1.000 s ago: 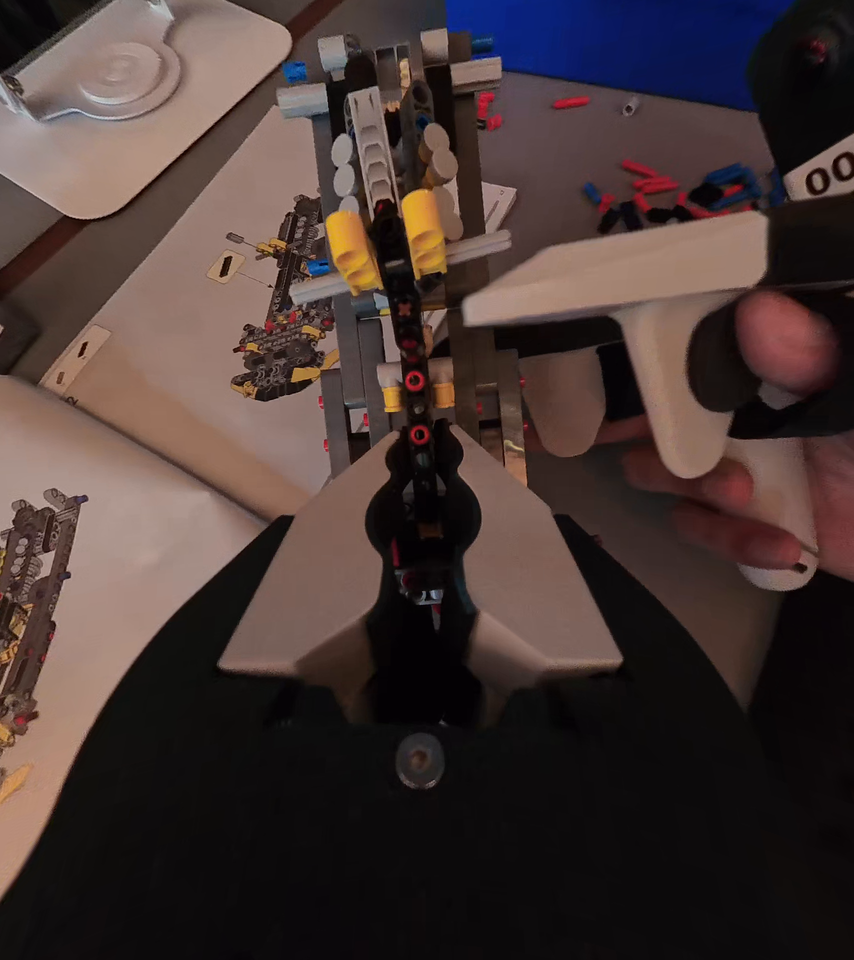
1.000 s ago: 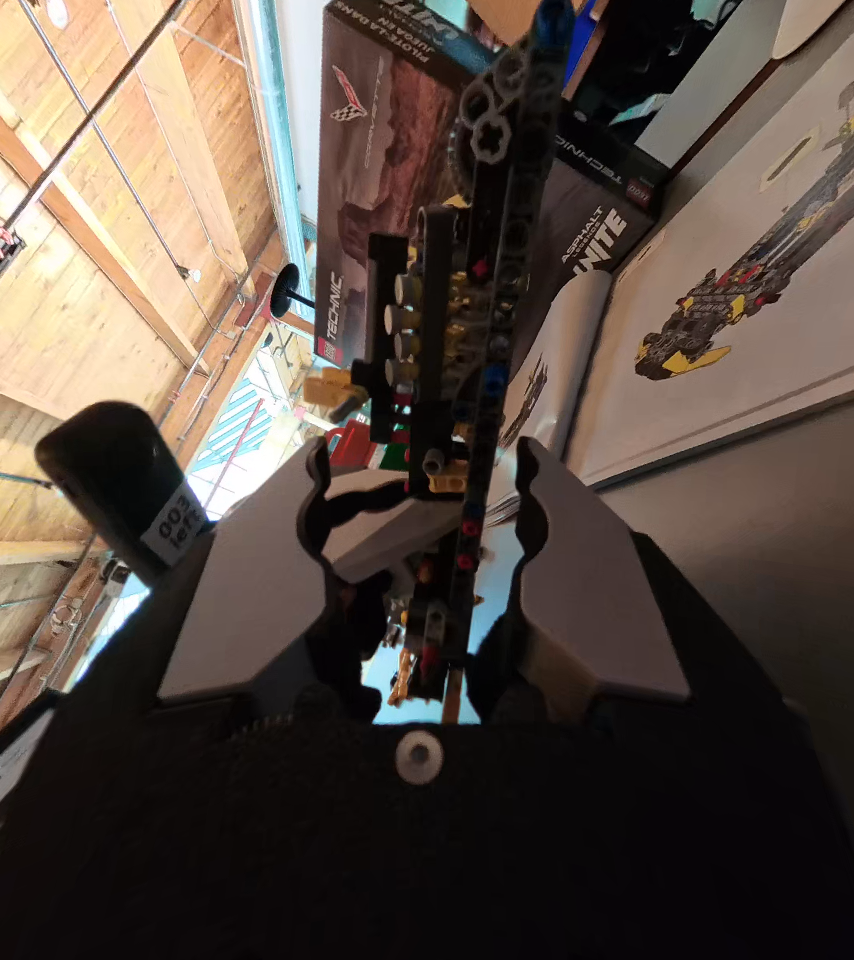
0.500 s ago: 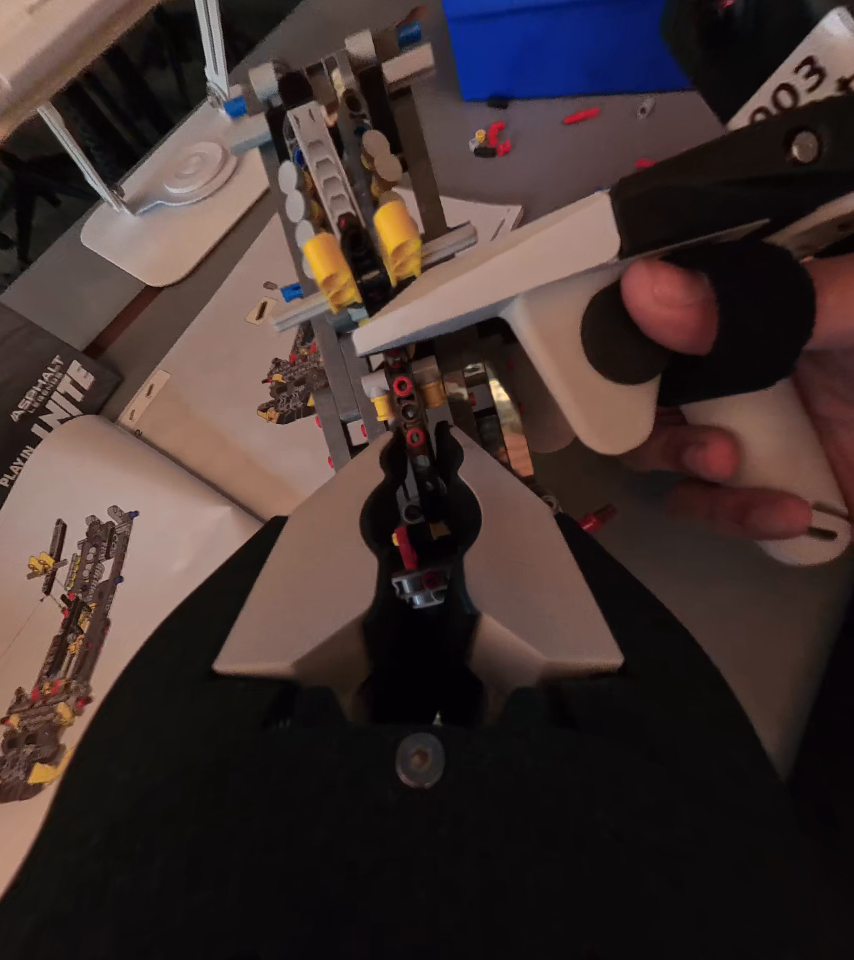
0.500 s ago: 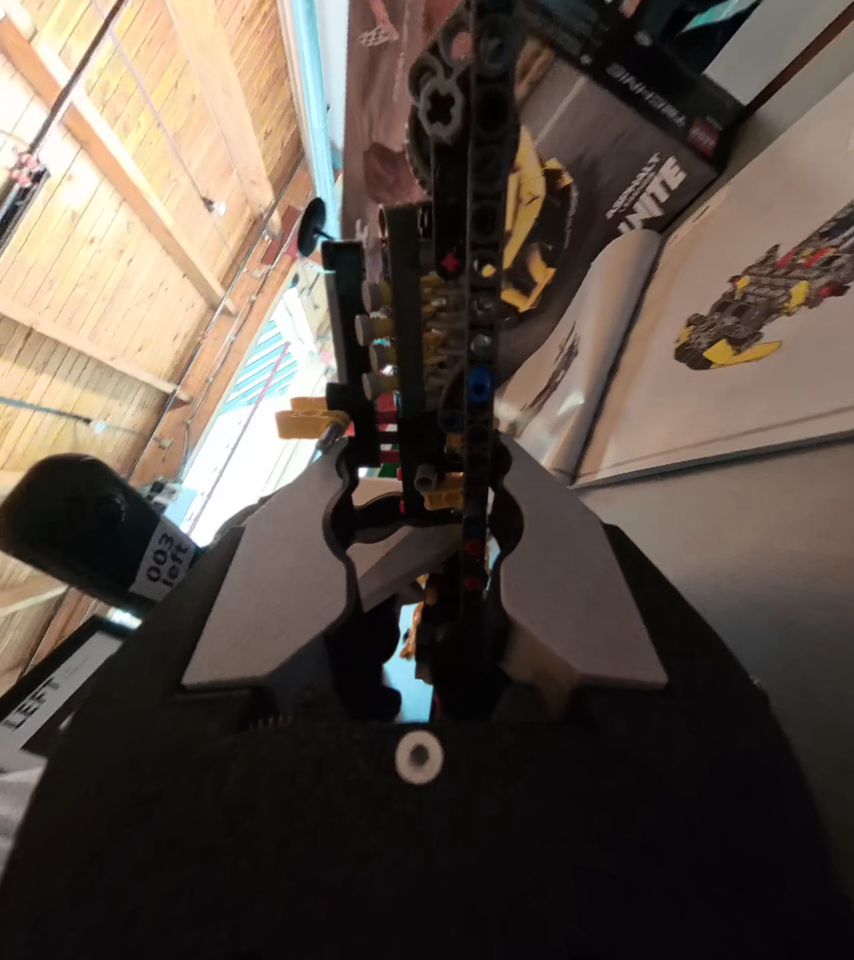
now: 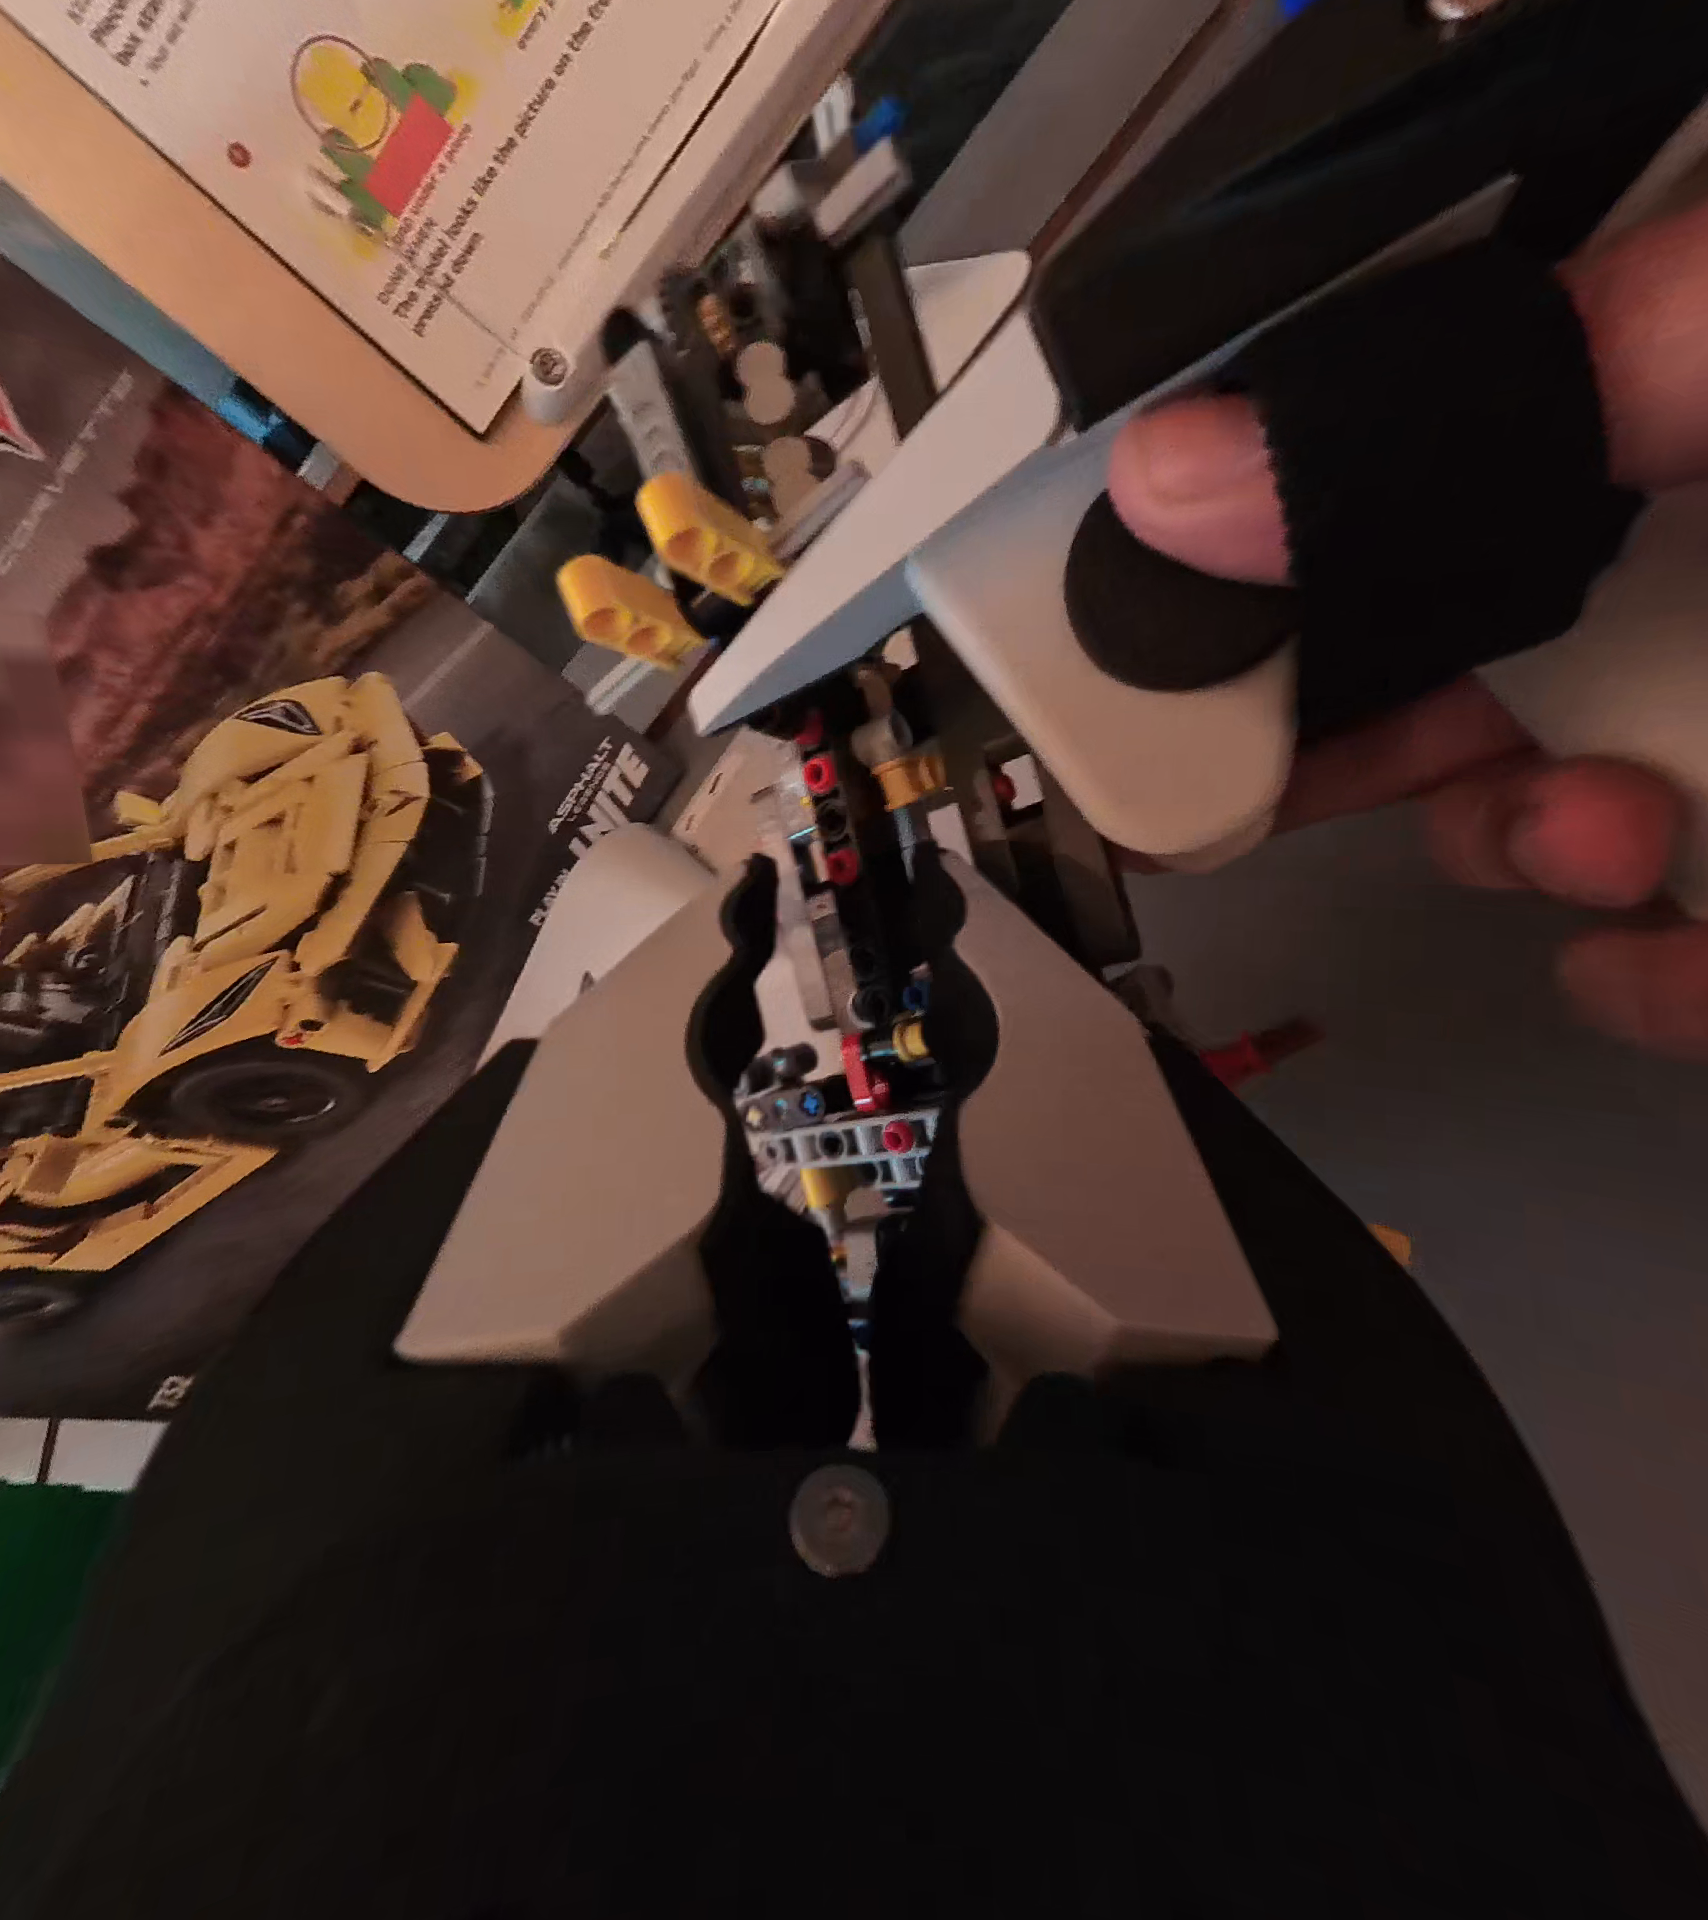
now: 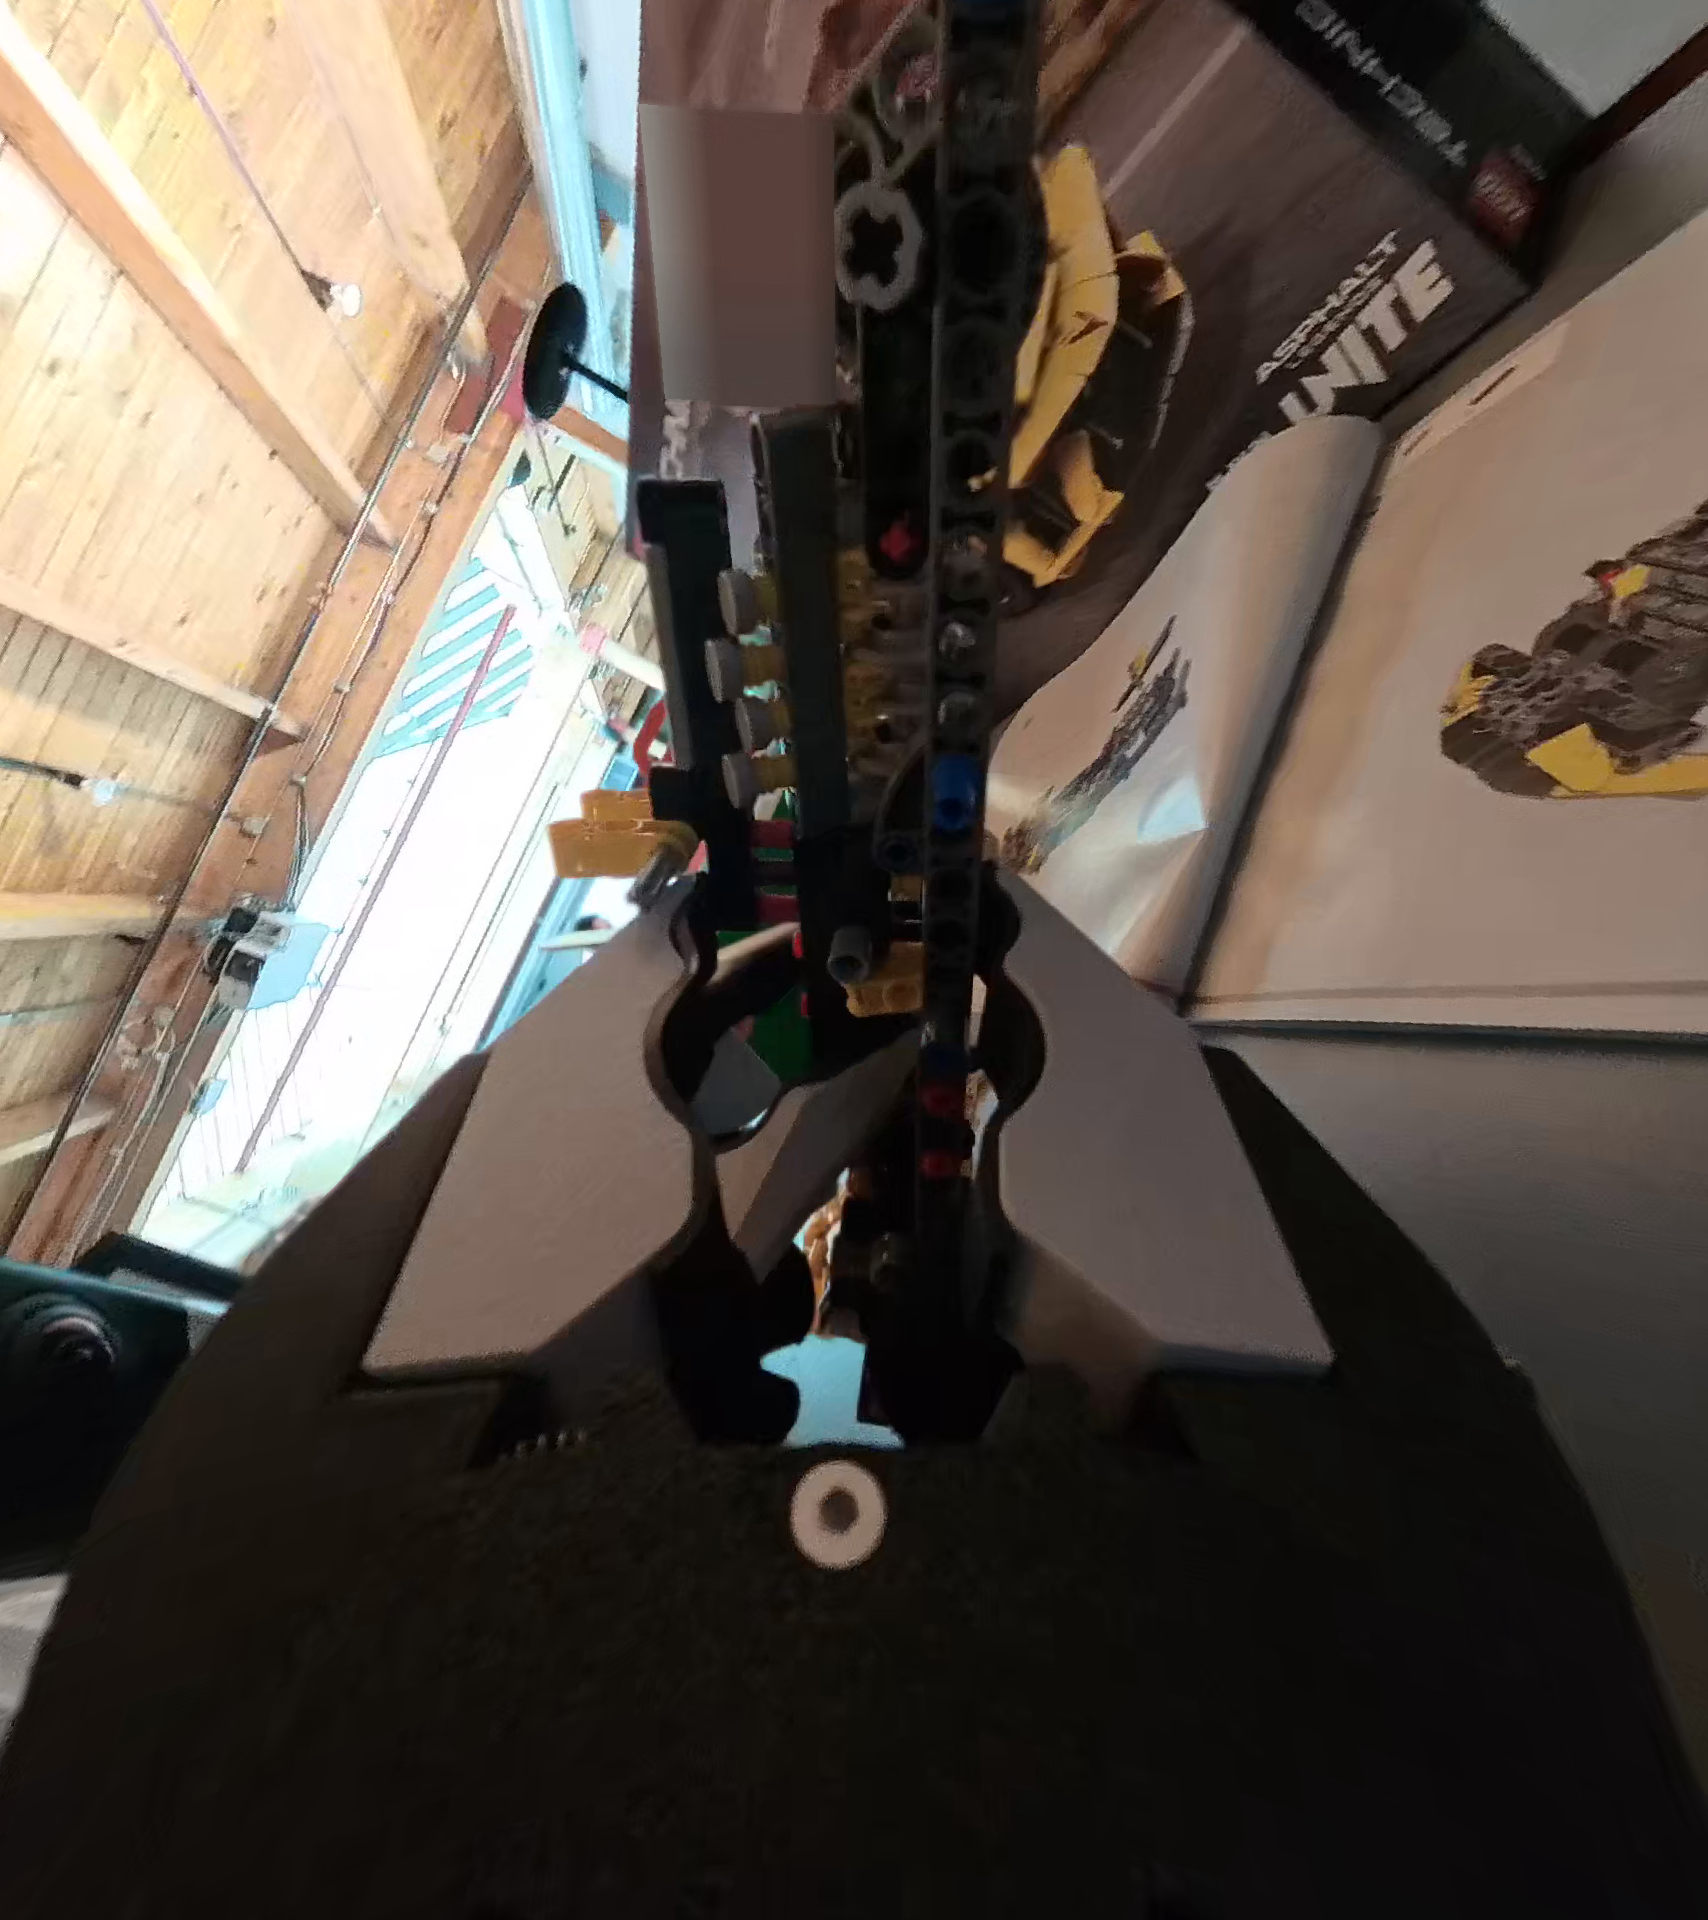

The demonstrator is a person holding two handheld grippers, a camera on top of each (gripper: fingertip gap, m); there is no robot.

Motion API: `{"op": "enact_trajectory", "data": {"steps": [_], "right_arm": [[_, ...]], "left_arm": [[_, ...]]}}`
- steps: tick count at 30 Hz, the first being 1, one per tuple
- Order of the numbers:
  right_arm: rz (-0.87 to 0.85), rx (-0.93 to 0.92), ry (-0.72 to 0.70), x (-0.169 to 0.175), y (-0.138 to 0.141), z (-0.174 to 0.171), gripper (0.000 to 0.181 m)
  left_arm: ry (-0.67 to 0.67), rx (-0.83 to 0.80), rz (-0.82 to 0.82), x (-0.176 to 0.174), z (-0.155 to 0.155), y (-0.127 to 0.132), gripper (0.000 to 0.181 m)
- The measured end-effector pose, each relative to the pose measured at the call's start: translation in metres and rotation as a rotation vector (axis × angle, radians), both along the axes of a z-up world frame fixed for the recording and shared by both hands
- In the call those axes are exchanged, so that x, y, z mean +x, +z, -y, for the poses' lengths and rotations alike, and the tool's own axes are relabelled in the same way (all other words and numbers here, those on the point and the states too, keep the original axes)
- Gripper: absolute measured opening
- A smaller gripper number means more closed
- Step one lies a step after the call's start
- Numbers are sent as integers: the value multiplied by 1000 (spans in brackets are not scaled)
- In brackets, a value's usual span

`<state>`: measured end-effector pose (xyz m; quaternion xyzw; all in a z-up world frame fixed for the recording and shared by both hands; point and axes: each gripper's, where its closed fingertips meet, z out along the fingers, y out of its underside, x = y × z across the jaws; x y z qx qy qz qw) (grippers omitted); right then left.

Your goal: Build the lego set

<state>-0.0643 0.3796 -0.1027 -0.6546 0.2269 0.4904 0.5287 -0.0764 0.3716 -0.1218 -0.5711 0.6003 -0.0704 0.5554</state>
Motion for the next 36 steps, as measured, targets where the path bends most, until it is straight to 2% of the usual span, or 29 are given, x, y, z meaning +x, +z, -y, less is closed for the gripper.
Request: {"op": "enact_trajectory", "data": {"steps": [3, 6, 9, 12, 14, 15, 16, 18, 19, 21, 25, 28, 36], "right_arm": [[-49, 4, -37, 7, -3, 0, 48], [-7, 28, -31, 13, -2, 3, 48], [89, 125, 58, 12, 15, 9, 48], [167, 277, 310, -12, 40, 26, 48], [174, 356, 487, -31, 54, 41, 49], [178, 373, 565, -39, 58, 47, 49], [176, 380, 612, -45, 60, 50, 49], [205, 378, 678, -53, 58, 52, 49], [216, 379, 683, -53, 55, 51, 49], [196, 362, 661, -51, 50, 44, 49], [126, 326, 649, -52, 38, 37, 49], [177, 320, 603, -49, 32, 32, 50], [145, 330, 543, -45, 34, 29, 53]], "left_arm": [[-13, -17, 14, -2, 1, -1, 36], [-113, -117, 74, -2, 16, 5, 44], [-293, -416, 222, -7, 35, 28, 49], [-338, -808, 375, -17, 12, 50, 46], [-449, -1100, 378, -19, 11, 54, 52], [-541, -1208, 377, -22, 18, 60, 51], [-599, -1249, 364, -24, 23, 61, 48], [-678, -1199, 341, -29, 34, 59, 36], [-705, -1186, 353, -32, 37, 61, 22], [-633, -1145, 372, -30, 27, 54, 9], [-616, -1170, 376, -32, 23, 41, 8], [-583, -1169, 411, -28, 17, 35, 9], [-570, -1132, 475, -24, 17, 33, 8]]}}
